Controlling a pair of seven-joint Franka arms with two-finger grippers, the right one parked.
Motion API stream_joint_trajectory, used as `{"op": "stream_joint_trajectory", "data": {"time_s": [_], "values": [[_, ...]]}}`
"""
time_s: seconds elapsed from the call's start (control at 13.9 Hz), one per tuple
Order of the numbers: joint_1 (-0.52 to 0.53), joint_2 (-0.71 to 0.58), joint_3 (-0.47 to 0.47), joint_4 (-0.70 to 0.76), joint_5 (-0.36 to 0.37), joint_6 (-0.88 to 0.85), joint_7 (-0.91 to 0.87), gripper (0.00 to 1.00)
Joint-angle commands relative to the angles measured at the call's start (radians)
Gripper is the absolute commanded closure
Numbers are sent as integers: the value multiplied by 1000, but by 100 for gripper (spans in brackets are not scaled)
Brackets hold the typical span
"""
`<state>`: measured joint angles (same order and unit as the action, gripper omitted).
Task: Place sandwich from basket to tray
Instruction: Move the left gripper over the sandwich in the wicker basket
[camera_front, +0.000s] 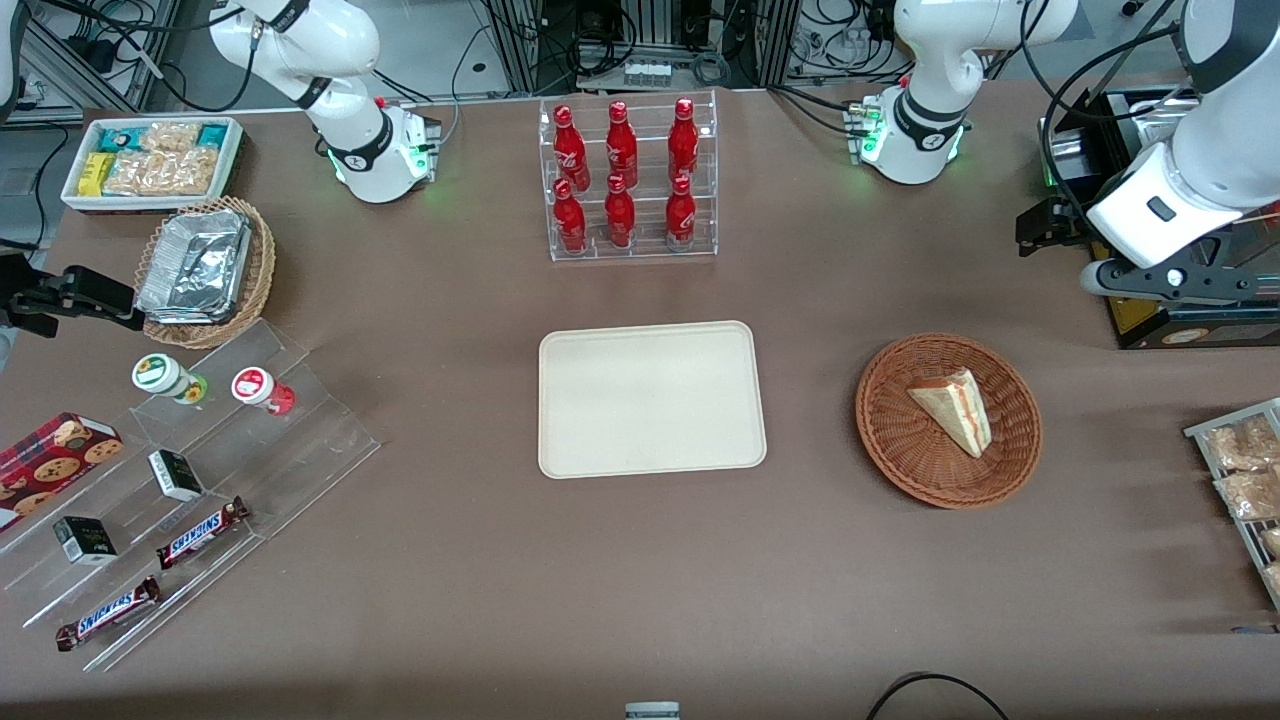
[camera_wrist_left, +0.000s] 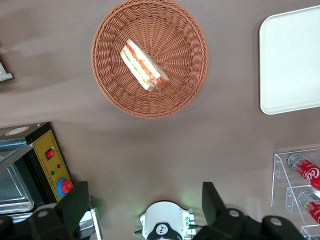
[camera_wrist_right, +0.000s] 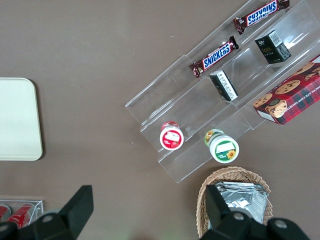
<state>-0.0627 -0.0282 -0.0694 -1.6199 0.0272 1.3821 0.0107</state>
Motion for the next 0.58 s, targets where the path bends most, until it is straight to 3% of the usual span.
{"op": "stream_joint_trajectory", "data": {"time_s": [0.0, 0.5], "values": [[-9, -24, 3, 0, 16, -17, -27, 0], [-8, -1, 5, -98, 34, 118, -29, 0]]}}
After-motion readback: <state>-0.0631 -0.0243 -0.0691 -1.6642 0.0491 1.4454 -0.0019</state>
